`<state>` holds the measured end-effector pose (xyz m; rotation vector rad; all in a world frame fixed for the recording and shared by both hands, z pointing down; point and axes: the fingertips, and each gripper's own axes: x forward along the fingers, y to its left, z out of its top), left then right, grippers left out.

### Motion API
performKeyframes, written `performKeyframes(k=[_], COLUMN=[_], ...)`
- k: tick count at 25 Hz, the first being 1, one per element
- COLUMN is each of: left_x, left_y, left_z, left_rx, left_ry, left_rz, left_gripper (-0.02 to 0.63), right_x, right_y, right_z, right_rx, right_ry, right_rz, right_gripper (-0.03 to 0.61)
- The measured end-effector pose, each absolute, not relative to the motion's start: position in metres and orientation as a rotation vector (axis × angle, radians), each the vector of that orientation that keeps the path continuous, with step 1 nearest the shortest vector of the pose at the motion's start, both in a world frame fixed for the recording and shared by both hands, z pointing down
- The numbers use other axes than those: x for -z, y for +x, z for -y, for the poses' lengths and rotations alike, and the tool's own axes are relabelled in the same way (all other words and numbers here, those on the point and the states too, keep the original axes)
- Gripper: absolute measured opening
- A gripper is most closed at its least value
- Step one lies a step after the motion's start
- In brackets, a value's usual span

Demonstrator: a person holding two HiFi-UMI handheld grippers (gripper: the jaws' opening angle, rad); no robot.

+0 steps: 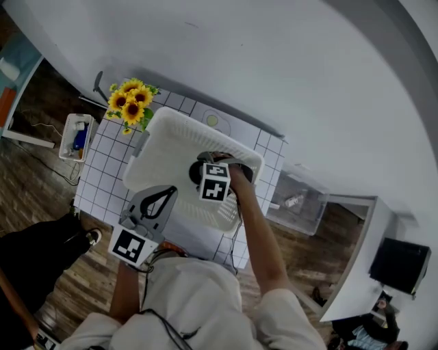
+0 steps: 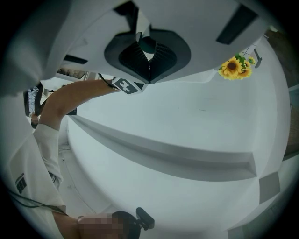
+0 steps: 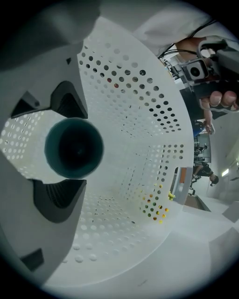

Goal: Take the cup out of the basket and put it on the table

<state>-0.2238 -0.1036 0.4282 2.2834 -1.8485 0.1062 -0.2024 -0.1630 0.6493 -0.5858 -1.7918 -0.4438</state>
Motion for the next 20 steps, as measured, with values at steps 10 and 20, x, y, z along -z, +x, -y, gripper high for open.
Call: performKeyframes(k=[10,20], left_x=[-0.431,-0.429], left_y=[-0.225,-0.225], left_z=[0.102,0.099], left_rx=[-0.109,-0.112], left_ry=[2.274,2.277], left_rz=[1.852,1.859], left_gripper=[0.011,0.011], right_x=[-0.651,-0.636], right_y=[-0.208,-0.21], right_z=[0.162,0.159], right_rx=[0.434,0.422], right_ry=[-0.584,-0.578], right_rz=[1.826,1.86], right_gripper=[0.396,0.388])
